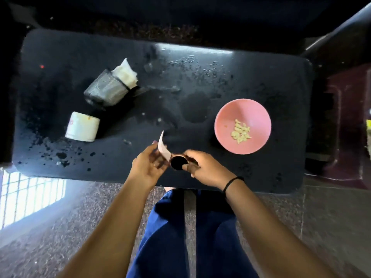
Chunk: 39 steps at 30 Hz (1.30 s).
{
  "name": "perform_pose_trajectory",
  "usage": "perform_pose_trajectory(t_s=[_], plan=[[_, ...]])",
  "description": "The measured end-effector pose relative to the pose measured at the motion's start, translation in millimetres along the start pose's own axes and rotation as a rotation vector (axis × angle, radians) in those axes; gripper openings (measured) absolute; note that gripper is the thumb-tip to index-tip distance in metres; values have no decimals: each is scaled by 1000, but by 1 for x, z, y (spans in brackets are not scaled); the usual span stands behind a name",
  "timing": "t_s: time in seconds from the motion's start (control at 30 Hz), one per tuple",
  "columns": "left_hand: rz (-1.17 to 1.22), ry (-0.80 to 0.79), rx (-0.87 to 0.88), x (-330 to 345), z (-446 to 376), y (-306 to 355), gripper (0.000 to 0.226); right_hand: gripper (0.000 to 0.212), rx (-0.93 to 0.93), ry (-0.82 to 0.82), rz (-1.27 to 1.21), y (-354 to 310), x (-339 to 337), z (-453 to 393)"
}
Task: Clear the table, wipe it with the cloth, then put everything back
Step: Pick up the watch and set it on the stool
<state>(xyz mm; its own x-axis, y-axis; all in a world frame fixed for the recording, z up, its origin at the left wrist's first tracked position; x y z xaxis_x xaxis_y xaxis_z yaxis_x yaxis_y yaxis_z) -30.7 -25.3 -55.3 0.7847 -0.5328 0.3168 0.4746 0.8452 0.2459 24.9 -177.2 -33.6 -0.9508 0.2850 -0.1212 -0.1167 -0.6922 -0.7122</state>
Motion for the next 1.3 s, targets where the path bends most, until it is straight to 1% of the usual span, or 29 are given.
perform_pose_trajectory(t_s=[0.03,0.13,0.2,0.33,0.47,0.57,0.63,0.7,0.77,0.83,0.9,1.0,1.07,1.2,1.27,1.3], plan=[[-19,-15,1,2,1,-6,4,4,23,-10,-43,8,-6,14],[-97,-127,-35,23,9,-35,10,8,95,-10,-191,42,-32,62],[-201,-203,-82,53,16,-64,15,14,141,40,-271,74,-57,103],[-373,-344,-224,123,25,-132,12,19,297,145,-320,146,-107,193],[-442,-439,-346,193,22,-195,6,19,443,232,-317,217,-151,275],[-523,-489,-393,244,15,-244,4,10,534,322,-380,273,-182,324],[-550,-471,-382,270,8,-272,10,6,590,399,-396,303,-198,344],[-586,-453,-376,294,0,-302,11,2,607,538,-398,329,-217,359],[-619,-424,-379,313,-7,-324,11,7,605,671,-423,350,-231,368],[-643,-386,-362,326,-16,-339,10,9,599,749,-456,366,-241,368],[-665,-354,-331,334,-26,-346,11,10,603,775,-462,378,-249,365],[-714,-305,-301,334,-38,-349,18,12,612,771,-456,388,-255,359],[-748,-284,-304,334,-42,-352,16,14,606,799,-421,389,-256,356],[-799,-260,-308,335,-47,-358,15,24,679,879,-133,383,-249,353],[-831,-256,-298,333,-49,-358,21,31,746,896,-46,381,-242,351],[-850,-256,-293,333,-49,-358,27,34,782,917,-47,378,-238,352]])
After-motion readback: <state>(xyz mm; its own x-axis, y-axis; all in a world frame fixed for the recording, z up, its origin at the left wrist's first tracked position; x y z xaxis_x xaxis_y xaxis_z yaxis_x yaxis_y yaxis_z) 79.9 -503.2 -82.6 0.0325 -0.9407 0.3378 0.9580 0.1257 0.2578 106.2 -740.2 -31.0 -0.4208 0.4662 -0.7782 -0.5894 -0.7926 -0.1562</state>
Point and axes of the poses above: each hand's wrist, its own z-axis away from the middle knuckle, its own x-axis out of the palm, y = z × x, the point moved 2 cm from there along -z, towards the middle knuckle, and after that the axes turned 13 degrees about -y, right-handed, at the moved point
